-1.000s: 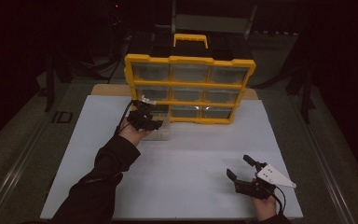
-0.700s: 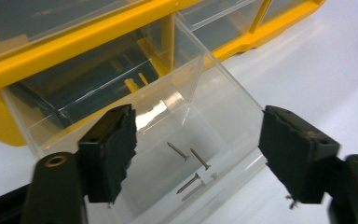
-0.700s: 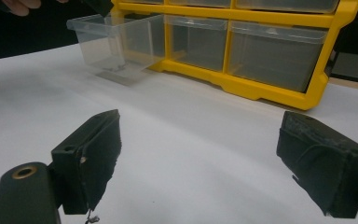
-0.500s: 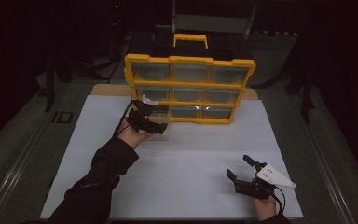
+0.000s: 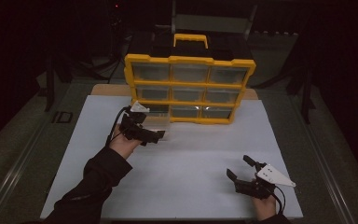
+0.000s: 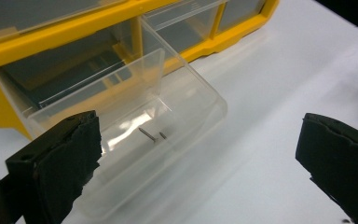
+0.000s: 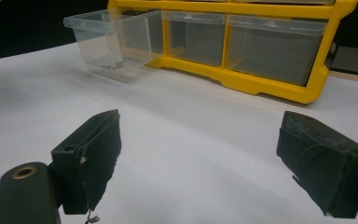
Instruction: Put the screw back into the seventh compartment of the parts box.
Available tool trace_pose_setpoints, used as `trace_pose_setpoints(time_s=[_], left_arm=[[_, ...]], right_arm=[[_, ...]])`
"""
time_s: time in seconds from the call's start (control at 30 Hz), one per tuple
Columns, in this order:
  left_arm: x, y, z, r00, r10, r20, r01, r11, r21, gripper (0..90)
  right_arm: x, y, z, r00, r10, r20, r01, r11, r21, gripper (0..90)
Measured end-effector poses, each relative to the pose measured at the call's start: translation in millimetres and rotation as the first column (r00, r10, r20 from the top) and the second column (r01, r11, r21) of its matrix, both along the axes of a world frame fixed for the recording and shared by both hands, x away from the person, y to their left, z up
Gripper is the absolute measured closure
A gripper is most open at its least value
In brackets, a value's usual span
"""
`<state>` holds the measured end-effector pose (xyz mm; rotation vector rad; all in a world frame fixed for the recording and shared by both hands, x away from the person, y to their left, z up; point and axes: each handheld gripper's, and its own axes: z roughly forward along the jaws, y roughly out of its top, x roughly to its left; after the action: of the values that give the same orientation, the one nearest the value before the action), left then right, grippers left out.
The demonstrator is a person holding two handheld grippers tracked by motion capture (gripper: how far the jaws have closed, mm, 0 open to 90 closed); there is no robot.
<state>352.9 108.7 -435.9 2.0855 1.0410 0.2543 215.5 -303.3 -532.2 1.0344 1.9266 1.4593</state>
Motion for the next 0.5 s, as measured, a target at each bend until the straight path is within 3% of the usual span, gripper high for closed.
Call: trace_pose_setpoints(time_s=[0.33,0.5], left_arm=[[-26.8,19.8,-3.7,0.9987,0.011,0.049,-0.01,0.9995,-0.03,0.0],[-38.8,29.6,-5.1,0.9968,-0.017,0.078,0.022,0.9969,-0.075,0.0]], right_arm=[[-0.4,0.1,0.9,1.0,0.003,0.007,-0.003,1.0,0.0,13.9],[-1.1,0.4,1.8,0.9999,0.001,0.011,-0.001,1.0,-0.003,13.9]])
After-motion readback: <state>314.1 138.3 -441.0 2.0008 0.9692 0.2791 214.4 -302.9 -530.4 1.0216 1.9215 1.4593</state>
